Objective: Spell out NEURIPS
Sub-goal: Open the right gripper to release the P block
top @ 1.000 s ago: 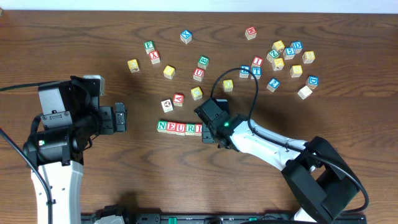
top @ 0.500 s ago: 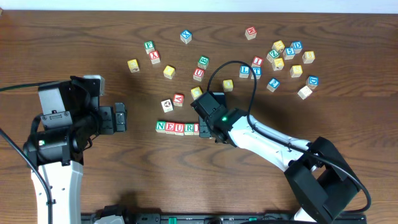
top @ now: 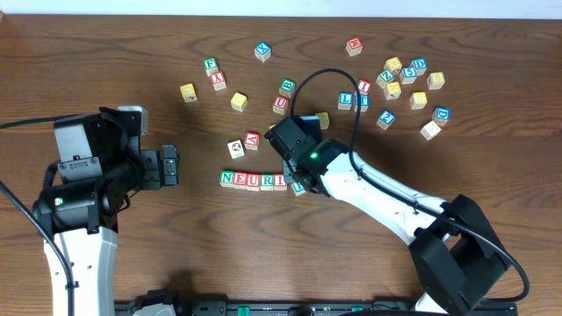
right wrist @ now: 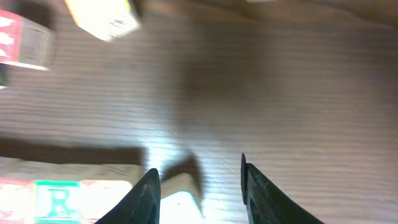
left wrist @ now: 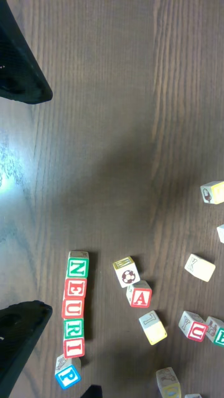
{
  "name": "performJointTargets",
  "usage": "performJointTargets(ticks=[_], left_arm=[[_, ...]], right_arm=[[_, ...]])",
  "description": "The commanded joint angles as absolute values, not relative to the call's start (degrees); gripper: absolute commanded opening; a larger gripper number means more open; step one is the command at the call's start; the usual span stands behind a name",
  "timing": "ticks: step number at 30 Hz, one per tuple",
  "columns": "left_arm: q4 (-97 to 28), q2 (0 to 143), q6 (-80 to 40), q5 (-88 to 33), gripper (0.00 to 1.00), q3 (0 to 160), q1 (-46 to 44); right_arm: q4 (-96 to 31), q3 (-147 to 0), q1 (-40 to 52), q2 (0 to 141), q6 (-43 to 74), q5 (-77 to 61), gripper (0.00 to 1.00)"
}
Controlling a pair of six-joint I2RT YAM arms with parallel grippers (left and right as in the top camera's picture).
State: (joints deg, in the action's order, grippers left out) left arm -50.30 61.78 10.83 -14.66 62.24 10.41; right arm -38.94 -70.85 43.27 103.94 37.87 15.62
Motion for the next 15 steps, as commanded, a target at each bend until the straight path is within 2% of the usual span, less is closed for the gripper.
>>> performJointTargets(ticks=[1, 8, 10, 15], left_arm=[[-50.3, 61.8, 11.8, -14.5, 0.99, 63.1, 10.6], [-50.3, 61.8, 11.7, -14.5, 0.99, 63.1, 10.6], [-50.3, 61.8, 11.8, -14.5, 0.99, 63.1, 10.6], [-50.3, 61.8, 11.7, -14.5, 0.99, 63.1, 10.6]], right_arm=[[-41.6, -71.7, 41.9, 104.5, 37.9, 18.6, 0.36], [-47.2, -71.7, 41.2, 104.5, 40.4, 18.9, 0.36], [-47.8, -71.7, 41.3, 104.5, 41.4, 18.8, 0.32], [-47.9, -70.9, 41.3, 104.6, 42.2, 15.2, 0.32]])
